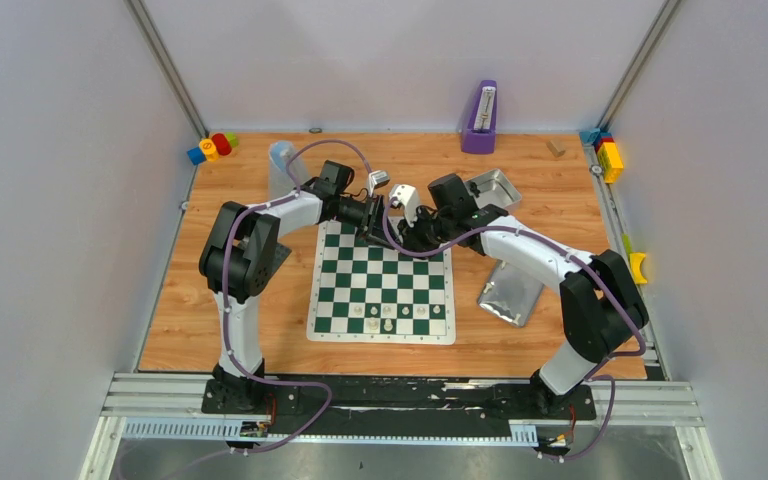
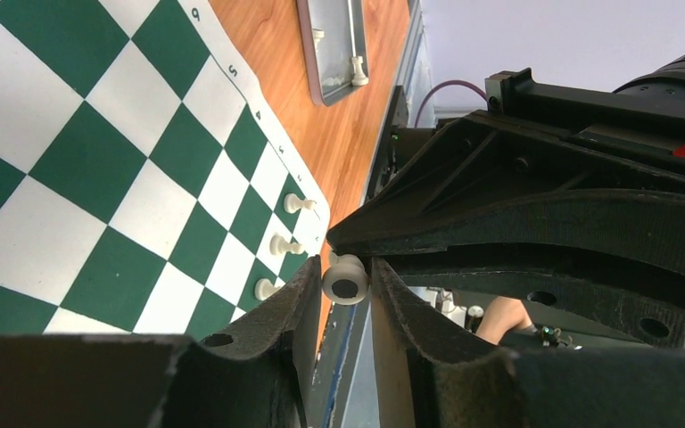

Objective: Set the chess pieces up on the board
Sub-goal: Place the chess piece on the chessboard.

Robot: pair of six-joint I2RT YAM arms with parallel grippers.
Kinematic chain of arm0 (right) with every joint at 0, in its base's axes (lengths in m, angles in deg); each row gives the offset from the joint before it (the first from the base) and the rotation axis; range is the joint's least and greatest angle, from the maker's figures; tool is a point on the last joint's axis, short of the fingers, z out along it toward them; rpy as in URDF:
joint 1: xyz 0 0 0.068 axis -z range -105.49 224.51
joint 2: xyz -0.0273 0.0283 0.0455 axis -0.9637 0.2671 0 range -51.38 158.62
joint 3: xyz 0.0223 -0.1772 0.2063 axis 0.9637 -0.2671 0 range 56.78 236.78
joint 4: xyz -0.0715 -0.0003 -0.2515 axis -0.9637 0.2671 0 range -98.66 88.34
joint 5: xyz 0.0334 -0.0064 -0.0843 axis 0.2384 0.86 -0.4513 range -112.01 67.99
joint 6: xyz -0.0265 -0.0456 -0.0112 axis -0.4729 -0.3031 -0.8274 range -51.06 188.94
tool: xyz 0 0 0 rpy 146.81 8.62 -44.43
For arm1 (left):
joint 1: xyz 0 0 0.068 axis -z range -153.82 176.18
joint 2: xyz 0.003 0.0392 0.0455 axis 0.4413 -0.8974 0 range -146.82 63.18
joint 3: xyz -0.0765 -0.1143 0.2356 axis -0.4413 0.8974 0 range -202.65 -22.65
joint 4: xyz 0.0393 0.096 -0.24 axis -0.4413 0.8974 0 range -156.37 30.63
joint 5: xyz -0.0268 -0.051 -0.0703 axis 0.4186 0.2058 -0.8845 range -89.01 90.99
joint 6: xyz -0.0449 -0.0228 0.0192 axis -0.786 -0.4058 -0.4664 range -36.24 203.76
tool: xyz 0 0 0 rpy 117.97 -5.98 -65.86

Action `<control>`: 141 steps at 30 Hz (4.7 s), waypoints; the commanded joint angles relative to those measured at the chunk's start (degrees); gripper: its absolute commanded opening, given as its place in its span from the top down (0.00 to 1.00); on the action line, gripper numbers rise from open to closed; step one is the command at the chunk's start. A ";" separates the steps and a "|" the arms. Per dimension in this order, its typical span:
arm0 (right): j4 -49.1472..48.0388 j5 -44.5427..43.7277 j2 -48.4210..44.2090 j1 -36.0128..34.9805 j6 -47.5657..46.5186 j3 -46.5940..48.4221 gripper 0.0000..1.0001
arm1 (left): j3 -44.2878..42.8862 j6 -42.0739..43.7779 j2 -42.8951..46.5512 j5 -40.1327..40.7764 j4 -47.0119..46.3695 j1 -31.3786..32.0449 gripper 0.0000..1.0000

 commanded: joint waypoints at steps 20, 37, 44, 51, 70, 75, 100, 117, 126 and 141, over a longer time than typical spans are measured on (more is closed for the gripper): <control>-4.57 -3.29 -0.73 -0.70 1.23 1.56 1.00 | 0.92 0.18 0.82 -2.57 -0.64 0.71 0.65; -3.93 -0.76 -4.56 0.33 -0.09 0.60 0.63 | 1.15 1.24 3.60 -3.26 -0.54 0.38 1.00; -3.91 12.92 -11.72 6.85 1.87 -0.11 0.62 | 6.84 -10.41 8.59 -7.01 -19.29 -1.20 1.00; -4.69 25.20 -14.16 10.58 6.56 4.20 0.62 | 14.58 -49.70 13.00 -8.27 -70.38 -4.53 1.00; -4.28 36.93 -10.26 11.60 13.42 14.52 0.59 | 14.94 -80.12 15.31 -0.33 -97.73 -6.49 1.00; -4.27 35.91 -8.28 10.39 13.33 16.77 0.59 | 15.63 -78.66 16.83 -0.11 -95.69 -5.72 1.00; -3.33 34.82 -5.07 7.43 13.22 21.03 0.74 | 16.51 -76.24 17.41 -0.10 -93.54 -5.27 1.00; -2.70 35.03 -4.60 7.34 12.50 21.66 0.95 | 17.03 -74.58 17.33 -0.47 -91.94 -4.92 1.00; -2.35 35.14 -6.53 7.31 11.15 19.50 1.00 | 16.82 -72.45 17.76 -1.14 -89.74 -4.92 0.78; 5.75 30.68 -14.68 7.41 1.22 9.84 1.00 | 16.20 -63.93 19.67 -2.38 -82.74 -7.66 0.40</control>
